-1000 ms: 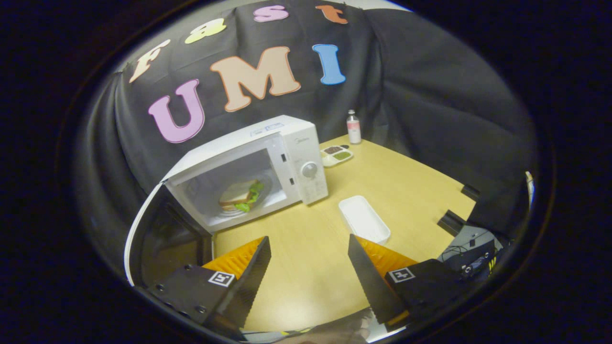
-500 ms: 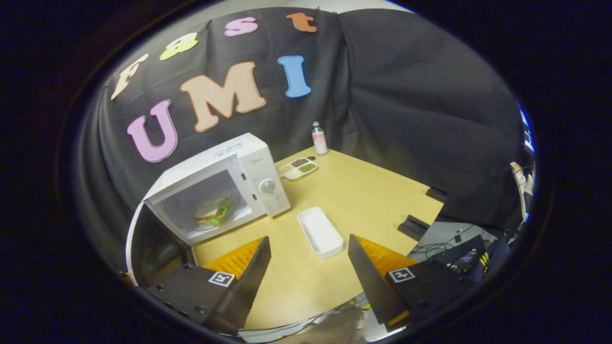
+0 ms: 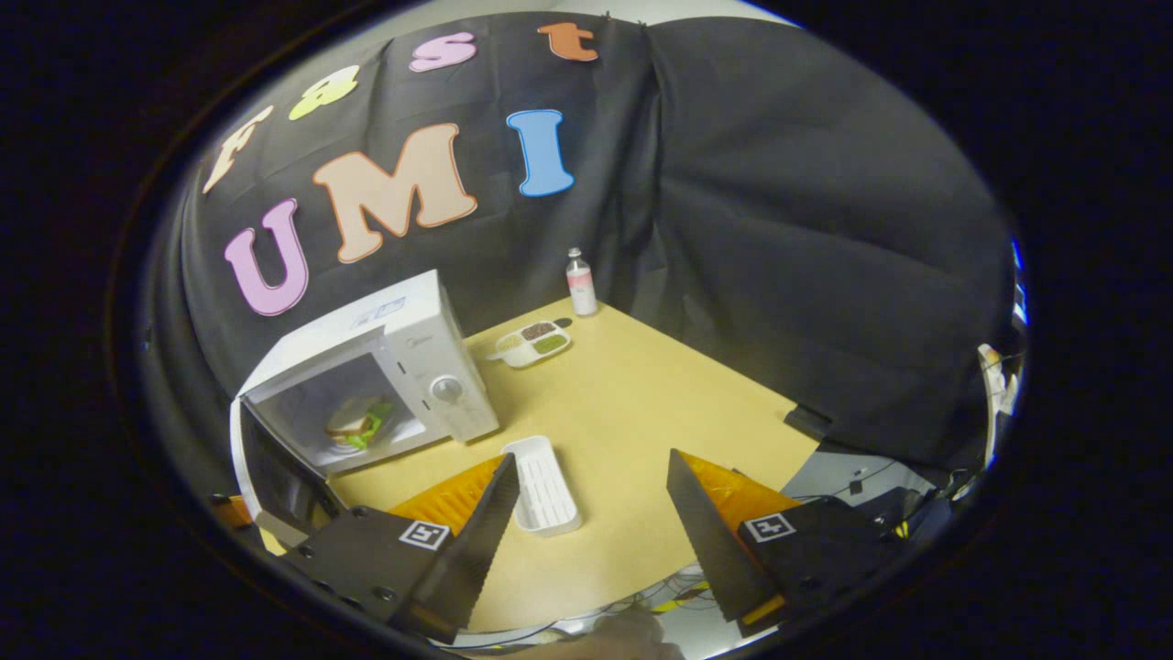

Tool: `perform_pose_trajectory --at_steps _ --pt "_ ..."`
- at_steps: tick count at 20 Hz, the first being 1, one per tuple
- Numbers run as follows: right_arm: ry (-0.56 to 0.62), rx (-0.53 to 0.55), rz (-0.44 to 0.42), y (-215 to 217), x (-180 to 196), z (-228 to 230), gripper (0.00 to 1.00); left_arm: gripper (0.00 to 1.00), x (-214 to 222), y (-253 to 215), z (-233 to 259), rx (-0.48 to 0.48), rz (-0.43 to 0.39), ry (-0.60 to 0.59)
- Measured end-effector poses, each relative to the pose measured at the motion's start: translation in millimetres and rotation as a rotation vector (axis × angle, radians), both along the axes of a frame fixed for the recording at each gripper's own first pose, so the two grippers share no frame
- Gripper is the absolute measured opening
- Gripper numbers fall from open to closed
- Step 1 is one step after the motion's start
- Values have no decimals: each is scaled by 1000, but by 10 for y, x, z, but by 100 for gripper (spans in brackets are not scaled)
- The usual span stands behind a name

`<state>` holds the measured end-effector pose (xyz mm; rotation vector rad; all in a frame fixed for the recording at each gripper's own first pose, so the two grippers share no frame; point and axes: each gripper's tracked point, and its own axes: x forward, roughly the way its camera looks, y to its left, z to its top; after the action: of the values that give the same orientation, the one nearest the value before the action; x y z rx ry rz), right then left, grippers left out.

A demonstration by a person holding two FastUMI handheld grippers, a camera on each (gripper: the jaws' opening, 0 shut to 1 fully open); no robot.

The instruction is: Open the microwave oven with the left hand, put the food in, and close the microwave oven.

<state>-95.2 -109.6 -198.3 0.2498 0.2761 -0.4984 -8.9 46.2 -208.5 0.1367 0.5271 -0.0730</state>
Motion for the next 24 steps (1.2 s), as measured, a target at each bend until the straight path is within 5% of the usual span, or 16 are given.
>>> perform_pose_trajectory --at_steps 2,3,4,10,12,13,15,16,24 --pt "-3 -8 6 -238 33 31 92 1 104 -162 8 12 11 -7" --pt "-6 -13 16 -328 55 38 100 1 174 -241 11 14 19 -14" --pt "-7 -17 26 -400 89 43 92 0 217 -330 0 9 22 -15" --pt "20 -13 72 -699 193 -123 100 1 511 -690 -2 19 27 -34" --pt "46 9 89 -706 197 -234 100 1 643 -774 10 31 20 -45" --pt "58 17 101 -703 194 -283 92 1 693 -793 21 38 22 -47" --pt "79 27 120 -682 182 -360 100 0 819 -868 22 38 13 -58" --pt "89 29 127 -682 174 -381 92 0 879 -897 29 38 9 -62" --pt "125 9 153 -627 122 -456 100 0 1269 -1035 21 44 -10 -92"
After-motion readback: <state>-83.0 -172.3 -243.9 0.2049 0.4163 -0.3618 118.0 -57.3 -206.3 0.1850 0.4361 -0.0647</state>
